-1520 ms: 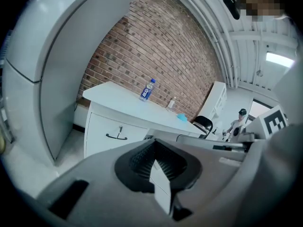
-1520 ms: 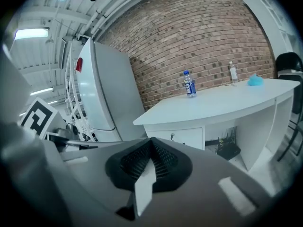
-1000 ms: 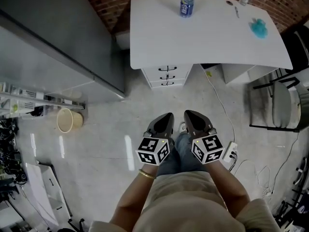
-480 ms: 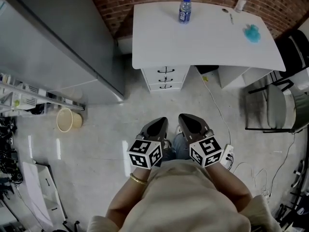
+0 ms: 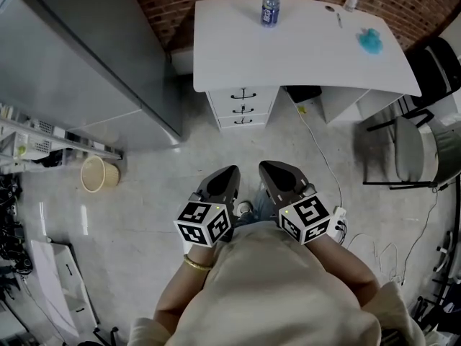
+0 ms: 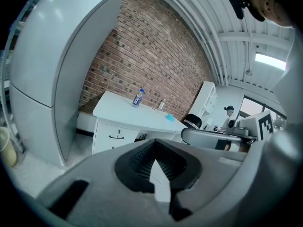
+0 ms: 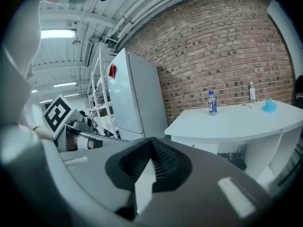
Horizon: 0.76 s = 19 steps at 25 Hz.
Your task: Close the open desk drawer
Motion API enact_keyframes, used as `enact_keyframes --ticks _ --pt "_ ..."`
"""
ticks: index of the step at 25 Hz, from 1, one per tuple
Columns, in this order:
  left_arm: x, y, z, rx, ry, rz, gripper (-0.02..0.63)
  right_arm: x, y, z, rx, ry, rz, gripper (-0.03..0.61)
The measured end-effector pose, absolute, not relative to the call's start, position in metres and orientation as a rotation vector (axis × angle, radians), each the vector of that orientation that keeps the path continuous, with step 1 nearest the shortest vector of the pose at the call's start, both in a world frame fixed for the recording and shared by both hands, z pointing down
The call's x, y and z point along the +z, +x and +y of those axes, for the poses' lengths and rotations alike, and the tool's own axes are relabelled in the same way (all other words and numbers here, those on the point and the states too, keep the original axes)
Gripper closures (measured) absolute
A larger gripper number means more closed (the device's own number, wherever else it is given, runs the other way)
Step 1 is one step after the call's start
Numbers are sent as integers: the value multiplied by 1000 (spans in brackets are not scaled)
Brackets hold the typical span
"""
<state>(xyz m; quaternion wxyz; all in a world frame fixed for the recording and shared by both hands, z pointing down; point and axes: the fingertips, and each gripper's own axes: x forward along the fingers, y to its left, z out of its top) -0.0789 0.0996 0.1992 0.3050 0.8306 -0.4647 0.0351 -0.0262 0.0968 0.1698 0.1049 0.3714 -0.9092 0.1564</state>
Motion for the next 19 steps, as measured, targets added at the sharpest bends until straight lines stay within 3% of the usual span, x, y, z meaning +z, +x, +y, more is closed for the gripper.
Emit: enact_keyframes --ticks 19 --pt "192 -69 100 95 2253 -1178 617 167 -31 97 441 1120 -2702 577"
